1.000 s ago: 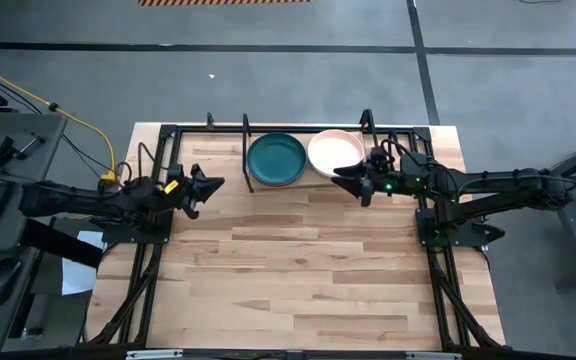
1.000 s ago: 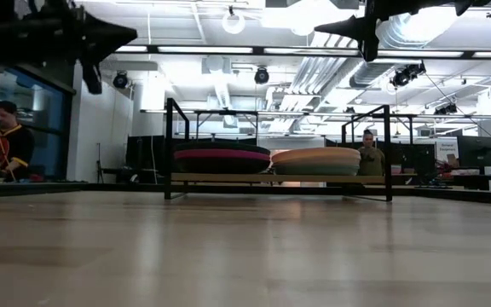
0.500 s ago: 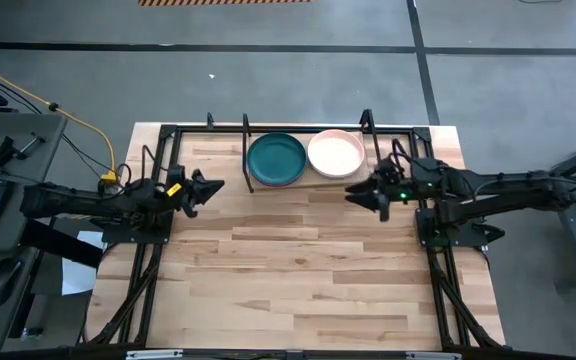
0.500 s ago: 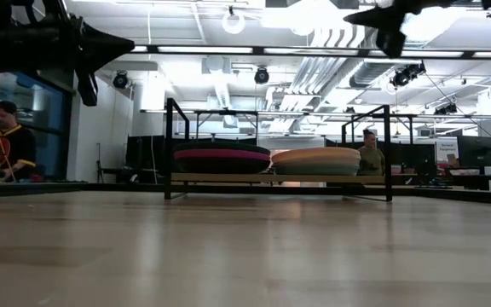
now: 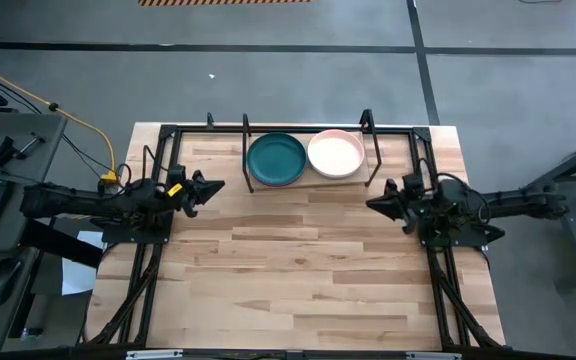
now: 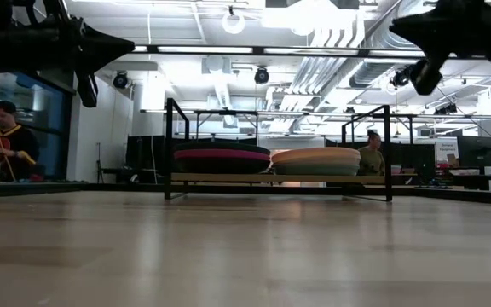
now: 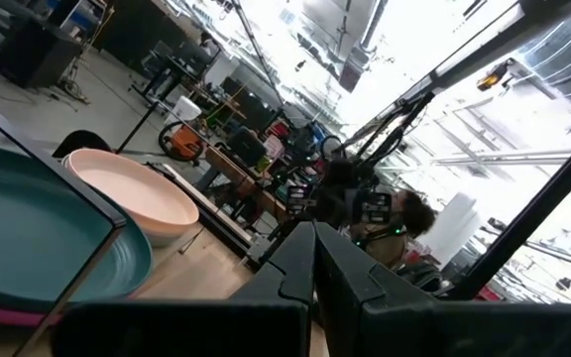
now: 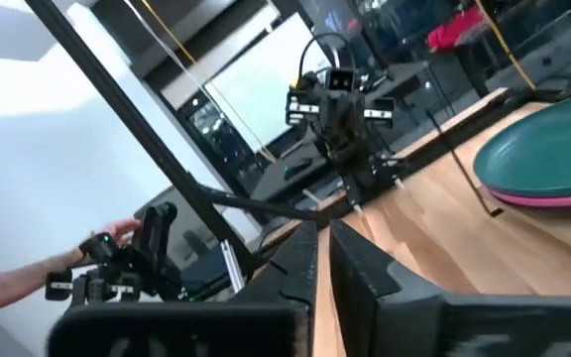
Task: Place and stack plates onto a shelf
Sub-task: Return to Home Position
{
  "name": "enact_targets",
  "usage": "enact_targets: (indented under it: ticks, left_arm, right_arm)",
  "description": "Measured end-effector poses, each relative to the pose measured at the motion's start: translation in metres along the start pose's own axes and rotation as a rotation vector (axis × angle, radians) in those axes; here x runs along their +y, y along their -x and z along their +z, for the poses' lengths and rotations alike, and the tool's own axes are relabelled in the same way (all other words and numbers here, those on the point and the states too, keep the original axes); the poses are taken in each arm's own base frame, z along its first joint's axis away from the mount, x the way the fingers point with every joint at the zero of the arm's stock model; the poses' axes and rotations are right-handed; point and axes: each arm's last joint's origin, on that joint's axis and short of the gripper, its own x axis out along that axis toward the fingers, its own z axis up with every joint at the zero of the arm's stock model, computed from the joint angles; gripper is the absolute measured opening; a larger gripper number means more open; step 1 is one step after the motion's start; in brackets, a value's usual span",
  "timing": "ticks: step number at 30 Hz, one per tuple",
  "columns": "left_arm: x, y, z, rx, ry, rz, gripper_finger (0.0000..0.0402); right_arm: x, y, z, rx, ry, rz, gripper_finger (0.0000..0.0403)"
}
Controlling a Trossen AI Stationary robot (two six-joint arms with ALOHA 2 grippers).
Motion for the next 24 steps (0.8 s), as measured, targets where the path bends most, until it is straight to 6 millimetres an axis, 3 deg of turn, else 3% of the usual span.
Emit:
enact_targets:
  ticks: [7, 16, 24]
  left_arm:
    - [0.0, 0.002, 0.001, 0.002, 0.0, 0.0, 0.0]
    - [-0.001, 0.01, 0.006, -0.017, 0.006, -0.014, 0.0]
    - [0.003, 0.017, 0.003, 0.025, -0.008, 0.021, 0.0]
  right_arm:
    - [-0.006, 0.016, -0.006, -0.069, 0.052, 0.046, 0.0003]
    - [-0.01, 0.03, -0.014, 0.015, 0.099, 0.029, 0.0]
    - [-0.014, 0.03, -0.02, 0.088, 0.158, -0.007, 0.0]
